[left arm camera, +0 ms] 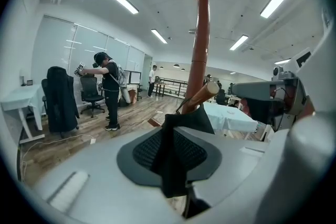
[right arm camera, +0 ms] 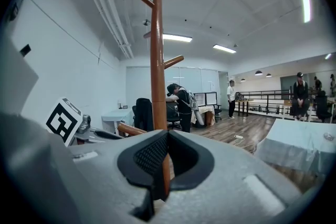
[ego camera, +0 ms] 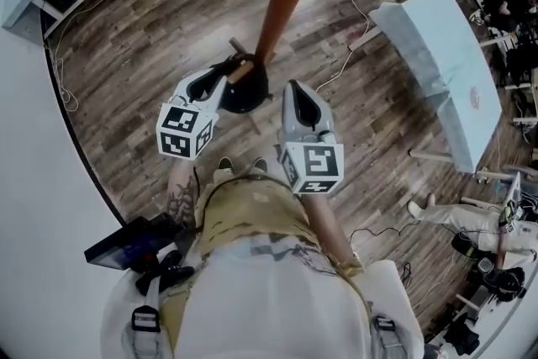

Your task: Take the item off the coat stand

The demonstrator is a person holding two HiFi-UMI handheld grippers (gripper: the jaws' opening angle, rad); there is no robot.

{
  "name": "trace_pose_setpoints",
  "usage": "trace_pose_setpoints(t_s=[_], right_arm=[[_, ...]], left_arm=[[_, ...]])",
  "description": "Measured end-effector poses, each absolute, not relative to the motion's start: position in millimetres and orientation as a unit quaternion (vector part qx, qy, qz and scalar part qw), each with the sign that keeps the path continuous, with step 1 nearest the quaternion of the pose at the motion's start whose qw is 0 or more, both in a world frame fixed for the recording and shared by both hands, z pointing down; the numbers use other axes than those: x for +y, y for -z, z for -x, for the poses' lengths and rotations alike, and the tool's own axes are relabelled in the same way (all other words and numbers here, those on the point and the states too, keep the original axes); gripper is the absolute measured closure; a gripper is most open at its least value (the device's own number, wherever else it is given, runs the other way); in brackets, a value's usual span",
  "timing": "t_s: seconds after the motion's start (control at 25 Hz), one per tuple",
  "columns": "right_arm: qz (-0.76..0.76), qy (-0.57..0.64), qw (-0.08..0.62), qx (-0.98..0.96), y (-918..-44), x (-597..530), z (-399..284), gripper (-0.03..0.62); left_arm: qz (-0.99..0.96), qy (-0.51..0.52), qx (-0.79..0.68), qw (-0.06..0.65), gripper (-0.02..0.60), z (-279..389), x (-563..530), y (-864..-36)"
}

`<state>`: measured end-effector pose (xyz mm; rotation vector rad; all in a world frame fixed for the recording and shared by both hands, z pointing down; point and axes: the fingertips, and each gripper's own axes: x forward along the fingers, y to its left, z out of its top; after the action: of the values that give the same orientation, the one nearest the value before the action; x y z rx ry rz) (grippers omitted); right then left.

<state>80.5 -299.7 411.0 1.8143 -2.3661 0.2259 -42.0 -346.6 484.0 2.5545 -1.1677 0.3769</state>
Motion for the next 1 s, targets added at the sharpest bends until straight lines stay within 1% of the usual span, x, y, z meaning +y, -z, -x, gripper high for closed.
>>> trace_pose_setpoints(t_s=[0.04, 0.12, 0.56, 1.0], right_arm=[[-0.607, -0.074, 0.074, -0.788, -411.4, -297.8, -79.5, 0.594], [-0.609, -0.074, 0.072, -0.786, -410.3, -297.1, -80.6, 0.594], [-0.598, -0.075, 0.062, -0.795, -396.3, -300.7, -84.8, 0.594], [-0.578, -0.063, 0.034, -0.813, -378.6, -303.8, -69.3, 0.594]], left_arm=[[-0.892, -0.132, -0.405, 0.151, 0.535, 42.7, -343.4, -485.6], [-0.897, -0.135, -0.394, 0.148, 0.568, 39.0, -337.8, -485.5], [-0.916, -0.139, -0.354, 0.126, 0.574, 25.4, -305.8, -442.8], [-0.914, -0.099, -0.375, 0.115, 0.574, 60.3, -277.3, -401.3]])
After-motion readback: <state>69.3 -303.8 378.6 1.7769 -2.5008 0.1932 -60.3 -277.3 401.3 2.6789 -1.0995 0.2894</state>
